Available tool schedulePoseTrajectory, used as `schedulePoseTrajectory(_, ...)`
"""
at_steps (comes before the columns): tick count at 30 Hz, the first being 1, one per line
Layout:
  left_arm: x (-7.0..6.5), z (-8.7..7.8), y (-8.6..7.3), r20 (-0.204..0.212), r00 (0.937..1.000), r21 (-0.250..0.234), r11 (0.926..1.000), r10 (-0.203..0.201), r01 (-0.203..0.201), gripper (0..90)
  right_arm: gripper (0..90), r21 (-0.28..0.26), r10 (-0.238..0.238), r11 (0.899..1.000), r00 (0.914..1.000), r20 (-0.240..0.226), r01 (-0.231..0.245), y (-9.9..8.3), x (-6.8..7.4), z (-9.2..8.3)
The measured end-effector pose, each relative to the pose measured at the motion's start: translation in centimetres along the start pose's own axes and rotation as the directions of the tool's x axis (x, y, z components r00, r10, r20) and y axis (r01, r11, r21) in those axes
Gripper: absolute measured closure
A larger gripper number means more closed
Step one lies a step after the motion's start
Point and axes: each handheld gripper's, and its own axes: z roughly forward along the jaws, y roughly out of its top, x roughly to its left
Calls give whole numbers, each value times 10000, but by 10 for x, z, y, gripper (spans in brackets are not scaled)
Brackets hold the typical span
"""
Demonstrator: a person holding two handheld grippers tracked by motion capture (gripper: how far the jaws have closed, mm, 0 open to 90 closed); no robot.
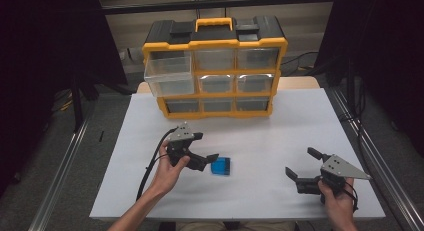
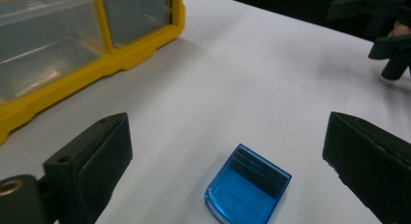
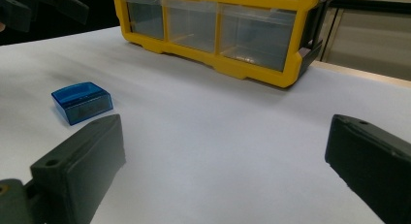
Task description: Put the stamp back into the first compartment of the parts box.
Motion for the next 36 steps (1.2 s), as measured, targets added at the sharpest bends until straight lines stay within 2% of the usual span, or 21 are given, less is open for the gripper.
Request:
schedulePoseTrajectory(4, 2, 9, 3, 773, 9969, 585, 9981, 136, -181, 46, 4, -51, -10, 10000, 10000, -18, 10, 0, 0, -1)
schedulePoseTrajectory(5, 2, 9, 3, 773, 9969, 585, 9981, 136, -181, 46, 4, -51, -10, 10000, 10000, -18, 10, 0, 0, -1)
schedulePoseTrajectory(6, 2, 12, 7, 788, 9960, 896, 9947, 428, -498, 46, 4, -47, 11, 10000, 10000, 0, -11, 0, 0, -1)
schedulePoseTrajectory(12, 4, 19, 18, 1078, 9929, 1052, 9925, 510, -625, 47, 4, -21, 22, 10000, 10000, -15, -22, 0, 0, 0)
schedulePoseTrajectory(15, 4, 25, 25, 825, 9909, 1420, 9829, 1060, -1170, 47, 3, -6, 28, 10000, 10000, -3, -28, 0, -1, -1)
schedulePoseTrajectory(16, 4, 28, 26, 894, 9882, 1582, 9777, 1247, -1378, 48, 4, -2, 49, 10000, 10000, -13, -49, 0, 0, -1)
schedulePoseTrajectory(17, 4, 28, 26, 894, 9882, 1582, 9777, 1247, -1378, 48, 4, -2, 49, 10000, 10000, -13, -49, 0, 0, -1)
schedulePoseTrajectory(19, 4, 36, 28, 1135, 9841, 1824, 9708, 1368, -1559, 48, 3, -20, 74, 10000, 10000, 34, -74, -1, -1, -1)
schedulePoseTrajectory(22, 2, 42, 27, 1597, 9793, 1978, 9679, 1241, -1549, 56, 4, -13, 70, 10000, 10000, 30, -70, -1, -1, 0)
schedulePoseTrajectory(23, 2, 42, 27, 1597, 9793, 1978, 9679, 1241, -1549, 55, 4, -11, 62, 10000, 10000, 36, -62, -1, -1, 0)
schedulePoseTrajectory(24, 0, 45, 25, 1616, 9741, 2219, 9559, 1585, -1923, 54, 3, -3, 64, 10000, 10000, 33, -64, -1, -1, 0)
schedulePoseTrajectory(25, 0, 45, 25, 1616, 9741, 2219, 9559, 1585, -1923, 56, 3, -3, 64, 10000, 10000, 33, -64, -1, -1, 0)
schedulePoseTrajectory(26, -1, 48, 23, 1710, 9689, 2562, 9414, 1790, -2192, 56, 4, 23, 139, 9999, 9999, 32, -139, -1, -2, 0)
schedulePoseTrajectory(27, 0, 49, 23, 1908, 9664, 2663, 9385, 1721, -2197, 56, 4, 26, 148, 9999, 9999, 23, -148, -2, -2, 0)
schedulePoseTrajectory(28, -1, 50, 21, 1842, 9676, 2619, 9403, 1725, -2175, 56, 4, 37, 141, 9999, 9999, 32, -141, -2, -2, 0)
schedulePoseTrajectory(29, -1, 51, 21, 1903, 9656, 2714, 9358, 1772, -2252, 54, 4, 32, 158, 9999, 9999, 47, -158, -2, -2, 0)
schedulePoseTrajectory(31, -1, 52, 19, 1977, 9652, 2780, 9345, 1709, -2224, 54, 4, 27, 149, 9999, 9999, 27, -149, -2, -2, 0)
schedulePoseTrajectory(32, -1, 52, 20, 2136, 9600, 2982, 9237, 1810, -2405, 54, 4, 30, 149, 9999, 9999, 35, -149, -2, -1, 0)
schedulePoseTrajectory(33, -2, 53, 18, 2103, 9599, 2927, 9249, 1852, -2425, 56, 4, 30, 147, 9999, 9999, 14, -147, -2, -2, 0)
schedulePoseTrajectory(35, -2, 54, 17, 2061, 9594, 2984, 9213, 1927, -2492, 58, 4, 45, 150, 9999, 9999, 14, -150, -2, -1, 0)
schedulePoseTrajectory(36, -3, 57, 15, 2124, 9578, 3146, 9144, 1936, -2546, 59, 5, 51, 146, 9999, 9999, 12, -146, -2, -1, 0)
